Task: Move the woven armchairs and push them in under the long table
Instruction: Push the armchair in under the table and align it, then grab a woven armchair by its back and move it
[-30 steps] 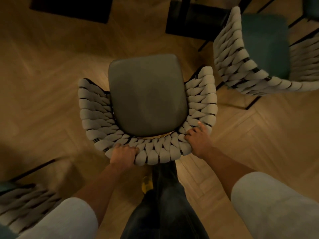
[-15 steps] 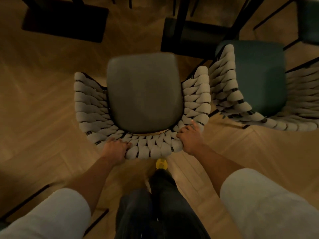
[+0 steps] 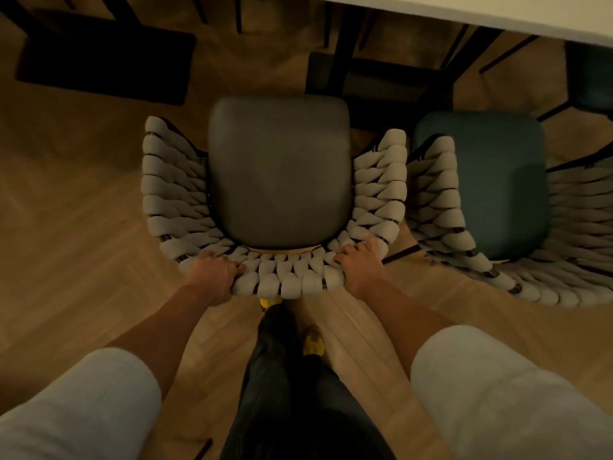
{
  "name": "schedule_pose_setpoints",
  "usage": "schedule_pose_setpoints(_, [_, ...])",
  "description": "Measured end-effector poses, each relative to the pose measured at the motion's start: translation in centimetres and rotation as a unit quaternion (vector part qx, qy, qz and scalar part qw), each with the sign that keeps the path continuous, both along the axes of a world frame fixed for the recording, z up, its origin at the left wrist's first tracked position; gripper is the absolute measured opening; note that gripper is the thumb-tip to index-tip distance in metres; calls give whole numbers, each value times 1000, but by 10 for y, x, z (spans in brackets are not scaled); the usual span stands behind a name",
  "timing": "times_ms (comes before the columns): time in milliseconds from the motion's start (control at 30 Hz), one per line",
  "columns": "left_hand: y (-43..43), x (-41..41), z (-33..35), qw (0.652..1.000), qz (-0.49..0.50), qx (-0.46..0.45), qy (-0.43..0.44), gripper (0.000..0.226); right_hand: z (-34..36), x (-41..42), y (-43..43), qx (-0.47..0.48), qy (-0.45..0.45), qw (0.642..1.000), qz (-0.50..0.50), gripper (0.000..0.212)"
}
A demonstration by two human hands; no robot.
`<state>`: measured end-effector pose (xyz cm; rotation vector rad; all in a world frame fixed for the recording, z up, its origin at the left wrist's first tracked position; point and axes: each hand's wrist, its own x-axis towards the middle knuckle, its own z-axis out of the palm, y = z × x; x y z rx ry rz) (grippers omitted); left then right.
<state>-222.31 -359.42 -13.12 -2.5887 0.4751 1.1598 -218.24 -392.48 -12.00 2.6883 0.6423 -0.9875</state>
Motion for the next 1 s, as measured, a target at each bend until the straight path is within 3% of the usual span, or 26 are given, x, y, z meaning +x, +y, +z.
schedule_pose_setpoints(233, [42,61,1,998,-53,8,18,65,1,31,41,-6,10,999,-42,54])
schedule_pose_setpoints(533, [50,101,14,997,-62,34,-15,56,1,64,54,8,39,997,-62,54])
schedule_pose_setpoints(700, [22,79,39,998,22,59,-4,48,23,69,41,31,90,995,-17,59])
schedule_pose_setpoints(800, [7,66,59,996,72,53,-8,54,39,73,33,59,103,993,-6,54])
schedule_pose_setpoints(1000, [-22,25,101,961,270,-54,-13,69,57,75,36,97,106,987,-70,40])
